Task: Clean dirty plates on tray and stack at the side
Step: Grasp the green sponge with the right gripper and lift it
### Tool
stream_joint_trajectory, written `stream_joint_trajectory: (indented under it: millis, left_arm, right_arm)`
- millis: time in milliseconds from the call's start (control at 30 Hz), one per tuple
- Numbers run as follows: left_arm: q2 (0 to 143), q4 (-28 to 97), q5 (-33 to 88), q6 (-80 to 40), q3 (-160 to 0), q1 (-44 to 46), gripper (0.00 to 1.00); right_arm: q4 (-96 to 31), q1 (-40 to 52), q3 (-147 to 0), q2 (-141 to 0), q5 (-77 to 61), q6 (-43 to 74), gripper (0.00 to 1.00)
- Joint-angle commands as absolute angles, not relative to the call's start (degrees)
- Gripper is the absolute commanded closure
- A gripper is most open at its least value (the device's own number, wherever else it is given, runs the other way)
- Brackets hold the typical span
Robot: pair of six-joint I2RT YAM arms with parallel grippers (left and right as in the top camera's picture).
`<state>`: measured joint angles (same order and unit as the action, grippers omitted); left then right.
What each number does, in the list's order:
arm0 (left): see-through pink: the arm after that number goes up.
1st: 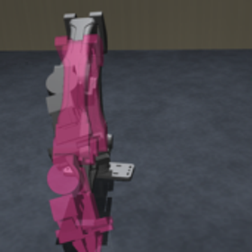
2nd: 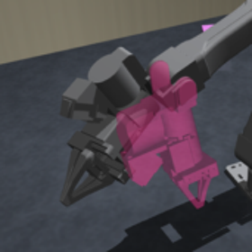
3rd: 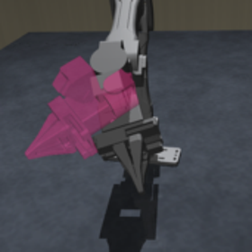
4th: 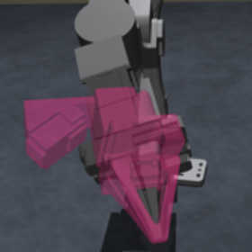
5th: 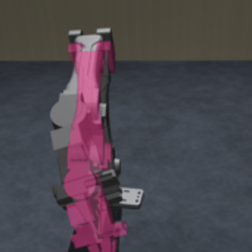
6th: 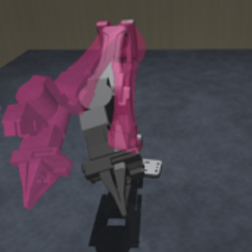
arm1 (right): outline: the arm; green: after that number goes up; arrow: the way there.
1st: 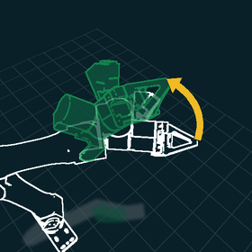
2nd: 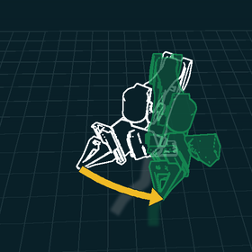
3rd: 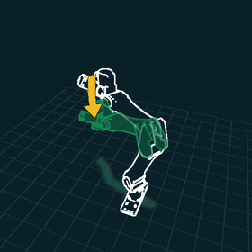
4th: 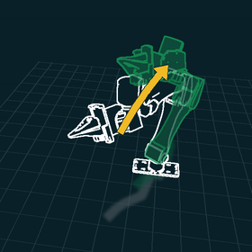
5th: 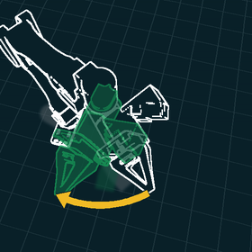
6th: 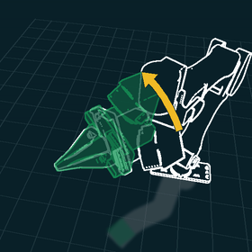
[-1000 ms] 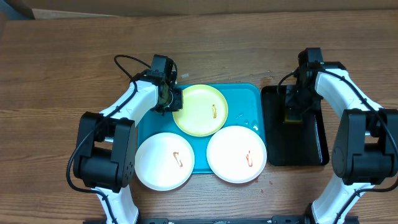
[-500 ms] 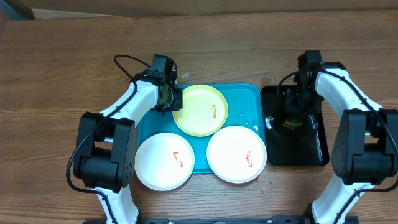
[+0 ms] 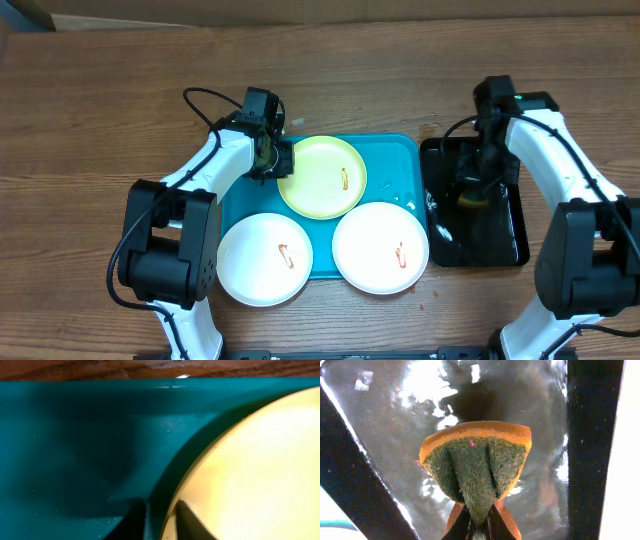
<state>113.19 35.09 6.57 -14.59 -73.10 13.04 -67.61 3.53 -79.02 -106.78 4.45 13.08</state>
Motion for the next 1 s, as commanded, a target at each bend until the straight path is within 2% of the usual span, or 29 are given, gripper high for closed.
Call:
stream_joint_trajectory:
  millis: [0, 67, 133, 367, 567, 967]
  left_arm:
    - [113.86, 35.07, 5.80, -14.11, -73.23, 13.10, 0.89]
    - [113.86, 35.07, 5.80, -14.11, -73.23, 13.10, 0.96]
    - [113.86, 35.09, 5.80, -14.11, -73.23, 13.10, 0.96]
    - [113.86, 35.22, 5.80, -14.11, -73.23, 13.10, 0.90]
    - [113.86, 35.20, 5.80, -14.11, -73.23, 13.10, 0.90]
    - [113.86, 35.20, 5.80, -14.11, -73.23, 13.10, 0.91]
  right_arm:
    - [-68.29, 7.03, -80.34, -105.43, 8.97, 16.32, 0.96]
    - [-69.82, 8.71, -80.34, -105.43, 16.56, 17.89, 0.96]
    - [-70.83, 9.69, -80.34, -105.43, 21.78, 21.80, 0.96]
    - [-71.26, 10.17, -80.34, -105.43, 20.25, 22.52, 0.96]
    - [-69.91, 10.07, -80.34, -105.43, 17.74, 17.17, 0.96]
    - [-68.20, 10.13, -80.34, -105.43, 16.60, 16.14, 0.96]
